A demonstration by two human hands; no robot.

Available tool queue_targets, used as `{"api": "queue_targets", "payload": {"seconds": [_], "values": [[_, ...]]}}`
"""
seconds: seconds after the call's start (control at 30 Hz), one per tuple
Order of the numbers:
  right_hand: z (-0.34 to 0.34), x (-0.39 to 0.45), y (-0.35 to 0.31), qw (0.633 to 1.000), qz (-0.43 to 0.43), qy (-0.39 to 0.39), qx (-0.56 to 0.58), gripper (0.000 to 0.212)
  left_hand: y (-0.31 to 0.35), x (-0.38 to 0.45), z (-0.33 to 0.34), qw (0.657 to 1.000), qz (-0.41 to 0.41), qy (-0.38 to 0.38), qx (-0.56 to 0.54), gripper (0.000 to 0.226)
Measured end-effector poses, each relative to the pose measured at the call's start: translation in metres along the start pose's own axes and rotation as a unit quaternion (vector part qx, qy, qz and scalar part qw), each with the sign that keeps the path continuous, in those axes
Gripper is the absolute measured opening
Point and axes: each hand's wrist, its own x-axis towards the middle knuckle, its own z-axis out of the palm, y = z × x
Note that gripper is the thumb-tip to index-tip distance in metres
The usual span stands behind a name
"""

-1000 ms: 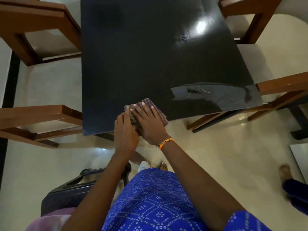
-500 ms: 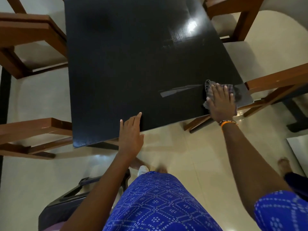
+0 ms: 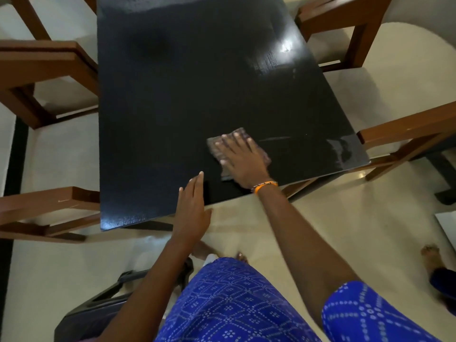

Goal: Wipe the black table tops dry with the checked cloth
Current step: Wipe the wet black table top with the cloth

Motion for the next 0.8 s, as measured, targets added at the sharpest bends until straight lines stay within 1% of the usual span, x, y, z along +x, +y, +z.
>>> {"api": "queue_targets", "payload": {"seconds": [0.1,0.17,0.23,0.3,0.4,0.47,0.53,0.6,0.67,0.73,0.8], "values": [[-0.012,-0.019,0.082,0.993,0.112,0.031,-0.008,0.053,0.014,0.009,0.007,1.000,0.021,-0.013,0.002,0.088],[-0.022,-0.038,0.140,0.981,0.191,0.046,-0.002,0.053,0.021,0.014,0.012,0.999,0.023,-0.022,0.005,0.091],[-0.031,-0.052,0.180,0.966,0.254,0.045,0.026,0.053,0.025,0.015,0.017,0.999,0.013,-0.034,0.004,0.093],[-0.033,-0.056,0.192,0.951,0.300,0.058,0.057,0.052,0.027,0.017,0.020,0.999,0.003,-0.042,0.004,0.094],[-0.029,-0.047,0.169,0.934,0.336,0.094,0.072,0.054,0.027,0.017,0.021,0.999,-0.003,-0.041,0.028,0.094],[-0.025,-0.044,0.141,0.945,0.311,0.087,0.047,0.055,0.029,0.018,0.021,0.998,-0.007,-0.037,0.043,0.092],[-0.017,-0.041,0.105,0.964,0.256,0.068,0.027,0.055,0.030,0.022,0.018,0.997,-0.013,-0.036,0.061,0.090],[-0.007,-0.042,0.062,0.982,0.181,0.044,0.023,0.056,0.033,0.026,0.015,0.996,-0.012,-0.046,0.074,0.089],[0.003,-0.049,0.026,0.995,0.086,0.023,0.035,0.057,0.037,0.031,0.013,0.996,-0.004,-0.056,0.073,0.091],[0.009,-0.062,0.015,0.999,0.019,0.018,0.041,0.057,0.043,0.035,0.013,0.996,0.011,-0.061,0.067,0.093],[0.010,-0.076,0.031,0.999,-0.013,0.021,0.033,0.063,0.054,0.040,0.018,0.995,0.040,-0.069,0.058,0.094]]}}
